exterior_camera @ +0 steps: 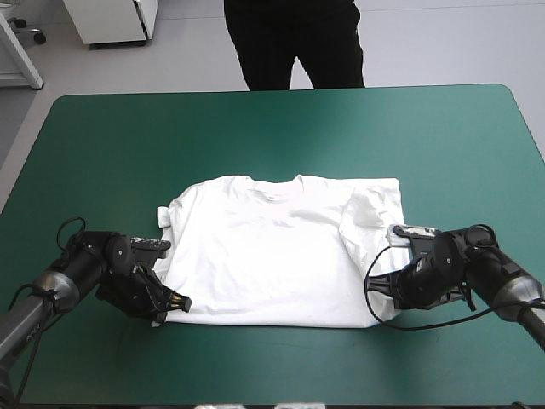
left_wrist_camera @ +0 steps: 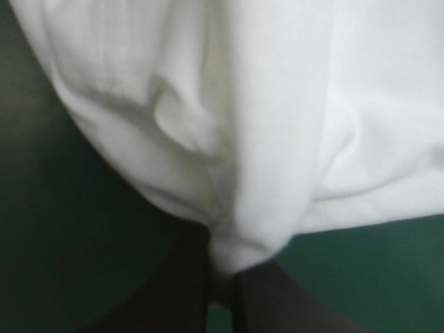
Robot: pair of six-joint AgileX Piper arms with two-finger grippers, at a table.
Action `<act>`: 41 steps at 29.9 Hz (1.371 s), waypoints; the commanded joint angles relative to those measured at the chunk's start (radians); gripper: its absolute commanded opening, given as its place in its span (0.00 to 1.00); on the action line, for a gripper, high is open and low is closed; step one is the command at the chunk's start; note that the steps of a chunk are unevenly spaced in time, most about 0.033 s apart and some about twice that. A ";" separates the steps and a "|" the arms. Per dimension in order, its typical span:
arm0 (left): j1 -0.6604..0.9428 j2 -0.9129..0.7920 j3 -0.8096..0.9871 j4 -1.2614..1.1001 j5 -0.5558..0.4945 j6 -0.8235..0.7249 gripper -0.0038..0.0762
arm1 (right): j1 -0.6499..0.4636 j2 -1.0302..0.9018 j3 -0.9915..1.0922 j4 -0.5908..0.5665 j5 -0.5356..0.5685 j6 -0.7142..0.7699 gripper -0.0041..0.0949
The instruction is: Fold the cloth
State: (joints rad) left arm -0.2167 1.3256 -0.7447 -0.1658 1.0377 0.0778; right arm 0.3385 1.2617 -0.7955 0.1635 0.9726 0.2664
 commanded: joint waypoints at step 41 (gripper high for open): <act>-0.001 0.534 -0.872 0.166 -0.229 -0.033 0.04 | -0.168 0.519 -0.767 -0.198 -0.091 -0.009 0.03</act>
State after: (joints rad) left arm -0.2167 1.8896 -1.5835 0.0000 0.8699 0.0584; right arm 0.1777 1.8055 -1.5264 -0.0291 0.9152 0.2846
